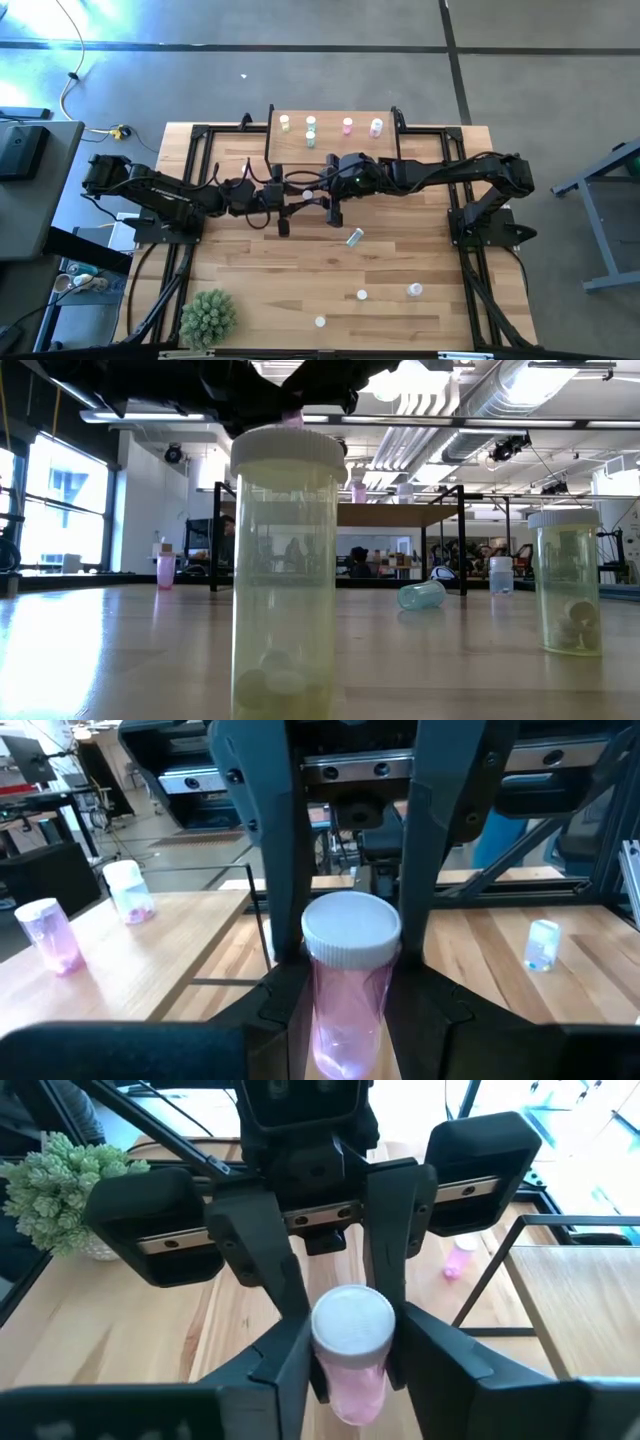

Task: Pick and place medicine bottles onto shelf by color
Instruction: Put the bottom pink pill bottle and align it with the other pink bottle on the shelf

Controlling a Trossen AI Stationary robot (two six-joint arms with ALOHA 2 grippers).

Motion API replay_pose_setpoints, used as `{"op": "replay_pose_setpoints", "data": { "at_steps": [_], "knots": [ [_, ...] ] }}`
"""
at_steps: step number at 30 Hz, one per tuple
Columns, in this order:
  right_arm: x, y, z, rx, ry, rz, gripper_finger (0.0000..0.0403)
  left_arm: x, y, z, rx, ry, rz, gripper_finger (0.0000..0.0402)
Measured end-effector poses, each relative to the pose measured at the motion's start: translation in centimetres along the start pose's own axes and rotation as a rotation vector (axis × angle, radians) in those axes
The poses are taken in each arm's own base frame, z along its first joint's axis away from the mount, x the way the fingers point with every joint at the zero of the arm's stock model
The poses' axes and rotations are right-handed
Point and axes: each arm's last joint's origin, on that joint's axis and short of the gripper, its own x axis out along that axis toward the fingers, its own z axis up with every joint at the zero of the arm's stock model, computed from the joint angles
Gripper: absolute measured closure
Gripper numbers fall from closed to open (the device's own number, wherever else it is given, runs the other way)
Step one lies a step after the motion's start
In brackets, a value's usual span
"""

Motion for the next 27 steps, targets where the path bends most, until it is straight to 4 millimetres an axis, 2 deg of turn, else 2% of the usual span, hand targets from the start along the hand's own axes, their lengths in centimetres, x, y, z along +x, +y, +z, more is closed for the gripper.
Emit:
{"op": "replay_pose_setpoints", "data": {
  "at_steps": [6,14,20,27],
  "knots": [
    [0.00,0.00,-0.05,0.002,0.005,-0.001,0.0295,0.00,0.01,0.00,-0.001,0.000,0.001,0.0307],
    [0.00,0.01,-0.06,0.003,0.006,0.002,0.0298,0.00,0.01,0.01,0.000,-0.001,0.001,0.0300],
    [0.00,0.00,-0.07,0.004,0.007,0.002,0.0299,0.00,0.03,0.01,0.003,0.000,0.008,0.0278],
    [-0.05,-0.12,-0.16,-0.004,0.017,0.000,0.0299,0.00,-0.01,-0.20,0.008,0.022,0.005,0.0230]
  ]
}}
